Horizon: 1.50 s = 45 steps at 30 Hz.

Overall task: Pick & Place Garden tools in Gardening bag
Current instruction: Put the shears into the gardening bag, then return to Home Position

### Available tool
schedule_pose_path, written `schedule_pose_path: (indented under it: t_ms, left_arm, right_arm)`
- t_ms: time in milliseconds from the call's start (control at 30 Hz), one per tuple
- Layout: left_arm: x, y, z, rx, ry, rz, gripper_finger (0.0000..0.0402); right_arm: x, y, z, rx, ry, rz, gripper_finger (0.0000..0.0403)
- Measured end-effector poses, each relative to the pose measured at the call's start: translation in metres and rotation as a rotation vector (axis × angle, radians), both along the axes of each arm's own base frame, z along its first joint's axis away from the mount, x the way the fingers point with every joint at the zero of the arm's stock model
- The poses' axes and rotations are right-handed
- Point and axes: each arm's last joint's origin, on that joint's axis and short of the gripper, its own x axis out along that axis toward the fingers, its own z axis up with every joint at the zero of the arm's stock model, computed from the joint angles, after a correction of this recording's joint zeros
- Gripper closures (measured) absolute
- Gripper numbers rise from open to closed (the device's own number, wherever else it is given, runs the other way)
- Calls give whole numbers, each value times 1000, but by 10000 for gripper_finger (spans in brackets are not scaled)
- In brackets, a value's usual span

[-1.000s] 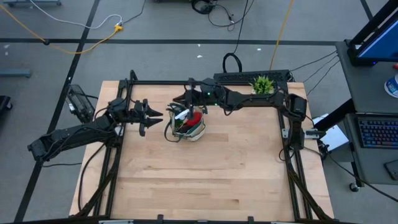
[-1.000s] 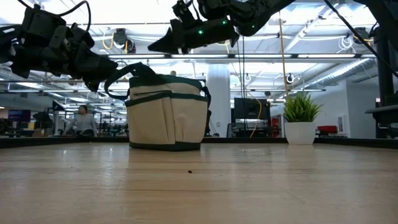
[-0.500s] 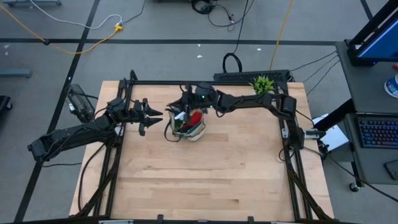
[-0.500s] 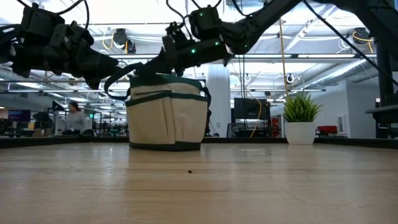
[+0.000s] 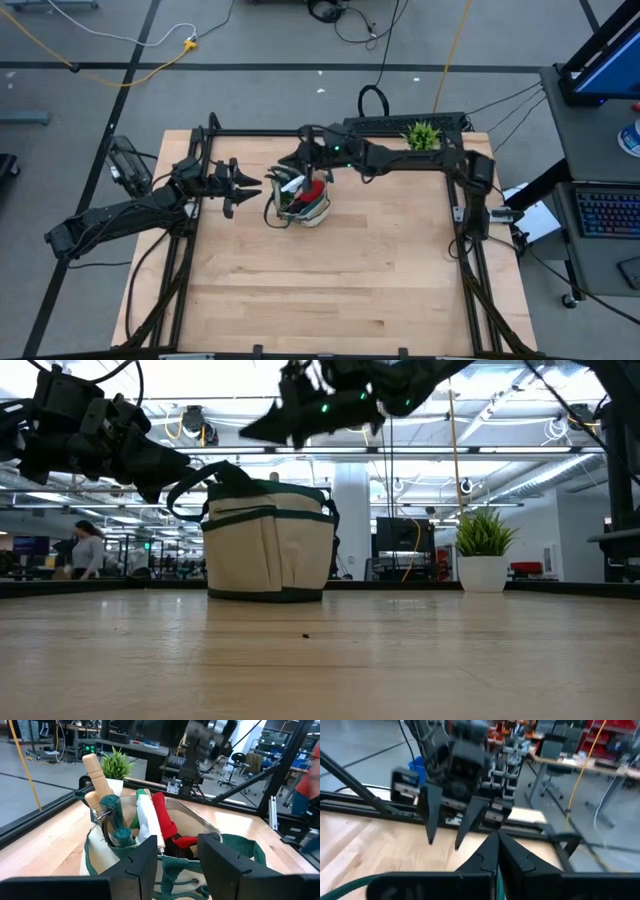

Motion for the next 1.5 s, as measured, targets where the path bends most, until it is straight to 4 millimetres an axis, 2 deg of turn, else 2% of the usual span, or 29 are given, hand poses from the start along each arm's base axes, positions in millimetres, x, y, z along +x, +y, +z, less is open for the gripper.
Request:
schedule_pose_path:
  t_ms: [233,433,633,900,1167,1333,1500]
  left_arm:
    - [0,0,0,-3,0,0,256]
    - [0,0,0,3,0,-1,256]
    - [0,-2,1,0,-10,-53,256]
    - [-5,0,3,-62,-22,-141,256]
    - [-14,2,6,-52,-39,-154,256]
    - [-9,-2,4,-149,-23,-97,256]
    - [0,-16,8,-164,-49,-110,256]
  right_arm:
    - [-40,9,44,-50,115,13,402]
    - [-80,11,64,-29,286,8,402]
    - [-108,17,75,2,352,0,403]
    - [-155,27,52,16,353,-154,403]
    - [-209,45,27,7,221,-167,403]
    - [-238,54,7,-22,136,-168,403]
    - [-257,60,-9,-41,66,-192,403]
